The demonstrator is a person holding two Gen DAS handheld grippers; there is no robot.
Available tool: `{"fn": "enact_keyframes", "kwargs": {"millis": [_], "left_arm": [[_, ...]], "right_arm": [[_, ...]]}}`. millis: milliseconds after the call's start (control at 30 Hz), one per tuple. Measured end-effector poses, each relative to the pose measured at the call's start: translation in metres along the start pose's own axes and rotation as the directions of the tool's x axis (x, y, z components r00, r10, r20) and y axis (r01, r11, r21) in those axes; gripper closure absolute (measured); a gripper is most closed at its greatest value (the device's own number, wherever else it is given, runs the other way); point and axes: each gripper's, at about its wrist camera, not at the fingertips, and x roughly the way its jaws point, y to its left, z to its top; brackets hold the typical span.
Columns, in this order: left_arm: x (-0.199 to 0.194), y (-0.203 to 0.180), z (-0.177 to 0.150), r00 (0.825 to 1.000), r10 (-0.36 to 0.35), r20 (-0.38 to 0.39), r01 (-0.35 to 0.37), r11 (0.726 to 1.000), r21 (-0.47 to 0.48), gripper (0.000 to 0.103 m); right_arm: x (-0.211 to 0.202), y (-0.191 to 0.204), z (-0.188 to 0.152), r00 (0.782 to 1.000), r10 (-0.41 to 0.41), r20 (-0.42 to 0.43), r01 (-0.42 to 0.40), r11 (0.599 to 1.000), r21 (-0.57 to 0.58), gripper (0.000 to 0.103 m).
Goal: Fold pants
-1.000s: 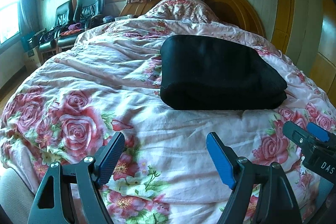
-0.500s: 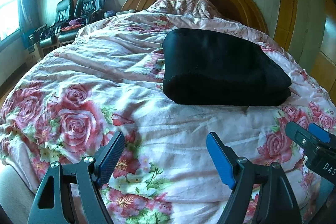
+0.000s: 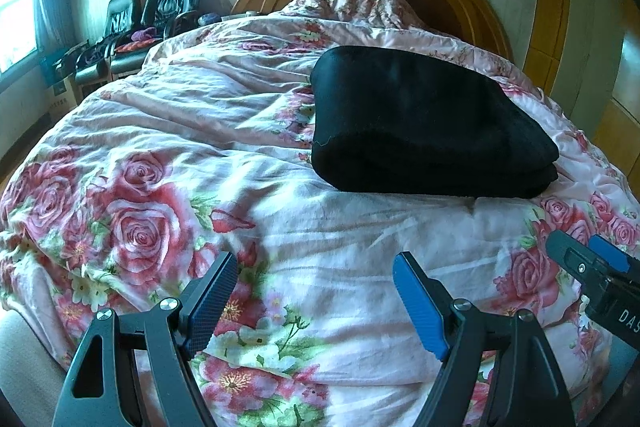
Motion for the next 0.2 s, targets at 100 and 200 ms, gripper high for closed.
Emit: {"fn": "enact_keyframes", "kwargs": {"millis": [100,200], "left_arm": [[0.0037,0.0018,0.0010,1.000,-0.001,-0.019,0.001,1.000,-0.007,0.022],[0.0054,0.0038,0.0013,1.000,0.007,-0.023,-0.007,1.000,-0.011,0.022]], "right_arm": [[0.0008,-0.0012,0.0000,1.000,-0.001,-0.001,0.001,1.000,0.004,0.000],[0.0024,-0.0033,-0.0001,1.000,-0.001,-0.007,0.001,1.000,0.014,0.000]]}}
